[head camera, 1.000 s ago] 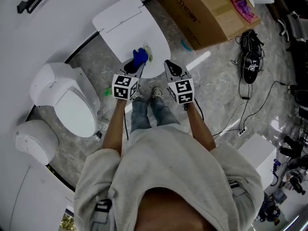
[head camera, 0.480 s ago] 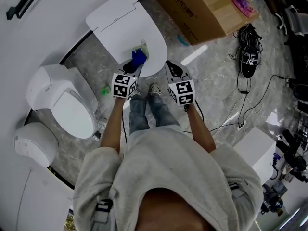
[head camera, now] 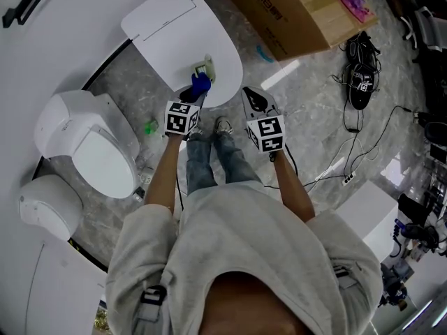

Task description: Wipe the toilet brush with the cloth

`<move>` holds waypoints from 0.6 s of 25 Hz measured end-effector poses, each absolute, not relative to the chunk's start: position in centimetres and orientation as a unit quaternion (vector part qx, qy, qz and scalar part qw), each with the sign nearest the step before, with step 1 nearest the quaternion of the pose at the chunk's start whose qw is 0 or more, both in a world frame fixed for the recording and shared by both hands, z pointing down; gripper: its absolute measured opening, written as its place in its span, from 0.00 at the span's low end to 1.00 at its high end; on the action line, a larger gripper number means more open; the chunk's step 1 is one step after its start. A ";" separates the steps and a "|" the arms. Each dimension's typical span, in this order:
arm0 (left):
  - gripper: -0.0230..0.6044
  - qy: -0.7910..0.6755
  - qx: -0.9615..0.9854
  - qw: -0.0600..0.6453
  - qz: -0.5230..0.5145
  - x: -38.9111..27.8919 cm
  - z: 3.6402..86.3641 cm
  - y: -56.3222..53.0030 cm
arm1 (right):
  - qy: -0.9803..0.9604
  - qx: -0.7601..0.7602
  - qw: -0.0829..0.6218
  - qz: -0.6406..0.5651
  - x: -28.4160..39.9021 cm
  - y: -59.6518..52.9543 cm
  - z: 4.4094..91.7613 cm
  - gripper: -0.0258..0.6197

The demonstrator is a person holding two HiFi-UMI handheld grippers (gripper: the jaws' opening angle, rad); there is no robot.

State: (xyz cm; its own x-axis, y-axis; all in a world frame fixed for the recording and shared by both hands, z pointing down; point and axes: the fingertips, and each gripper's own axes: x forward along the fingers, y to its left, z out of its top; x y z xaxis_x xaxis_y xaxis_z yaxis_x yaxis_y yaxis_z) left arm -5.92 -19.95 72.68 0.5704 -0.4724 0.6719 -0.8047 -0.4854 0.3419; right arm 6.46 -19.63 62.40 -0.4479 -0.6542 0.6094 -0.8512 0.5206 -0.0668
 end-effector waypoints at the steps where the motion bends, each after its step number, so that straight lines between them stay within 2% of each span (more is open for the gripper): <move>1: 0.24 -0.387 0.822 0.330 0.256 -5.9 73.0 -19.9 | -0.831 0.453 0.266 0.185 6.5 -19.6 62.4 0.09; 8: 0.24 -0.397 0.815 0.334 0.258 -6.7 73.4 -18.8 | -0.832 0.449 0.269 0.183 6.5 -19.1 62.4 0.09; 15: 0.24 -0.445 0.818 0.304 0.201 -8.4 67.7 -17.9 | -0.837 0.444 0.267 0.178 6.3 -18.8 62.1 0.09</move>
State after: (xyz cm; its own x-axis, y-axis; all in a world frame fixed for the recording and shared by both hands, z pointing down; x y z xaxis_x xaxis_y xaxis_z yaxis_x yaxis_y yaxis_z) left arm -8.44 -17.94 67.73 0.5231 -0.6055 0.5998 -0.8503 -0.4190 0.3185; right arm 6.34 -18.76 62.12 -0.4630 -0.6485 0.6042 -0.8381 0.5422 -0.0603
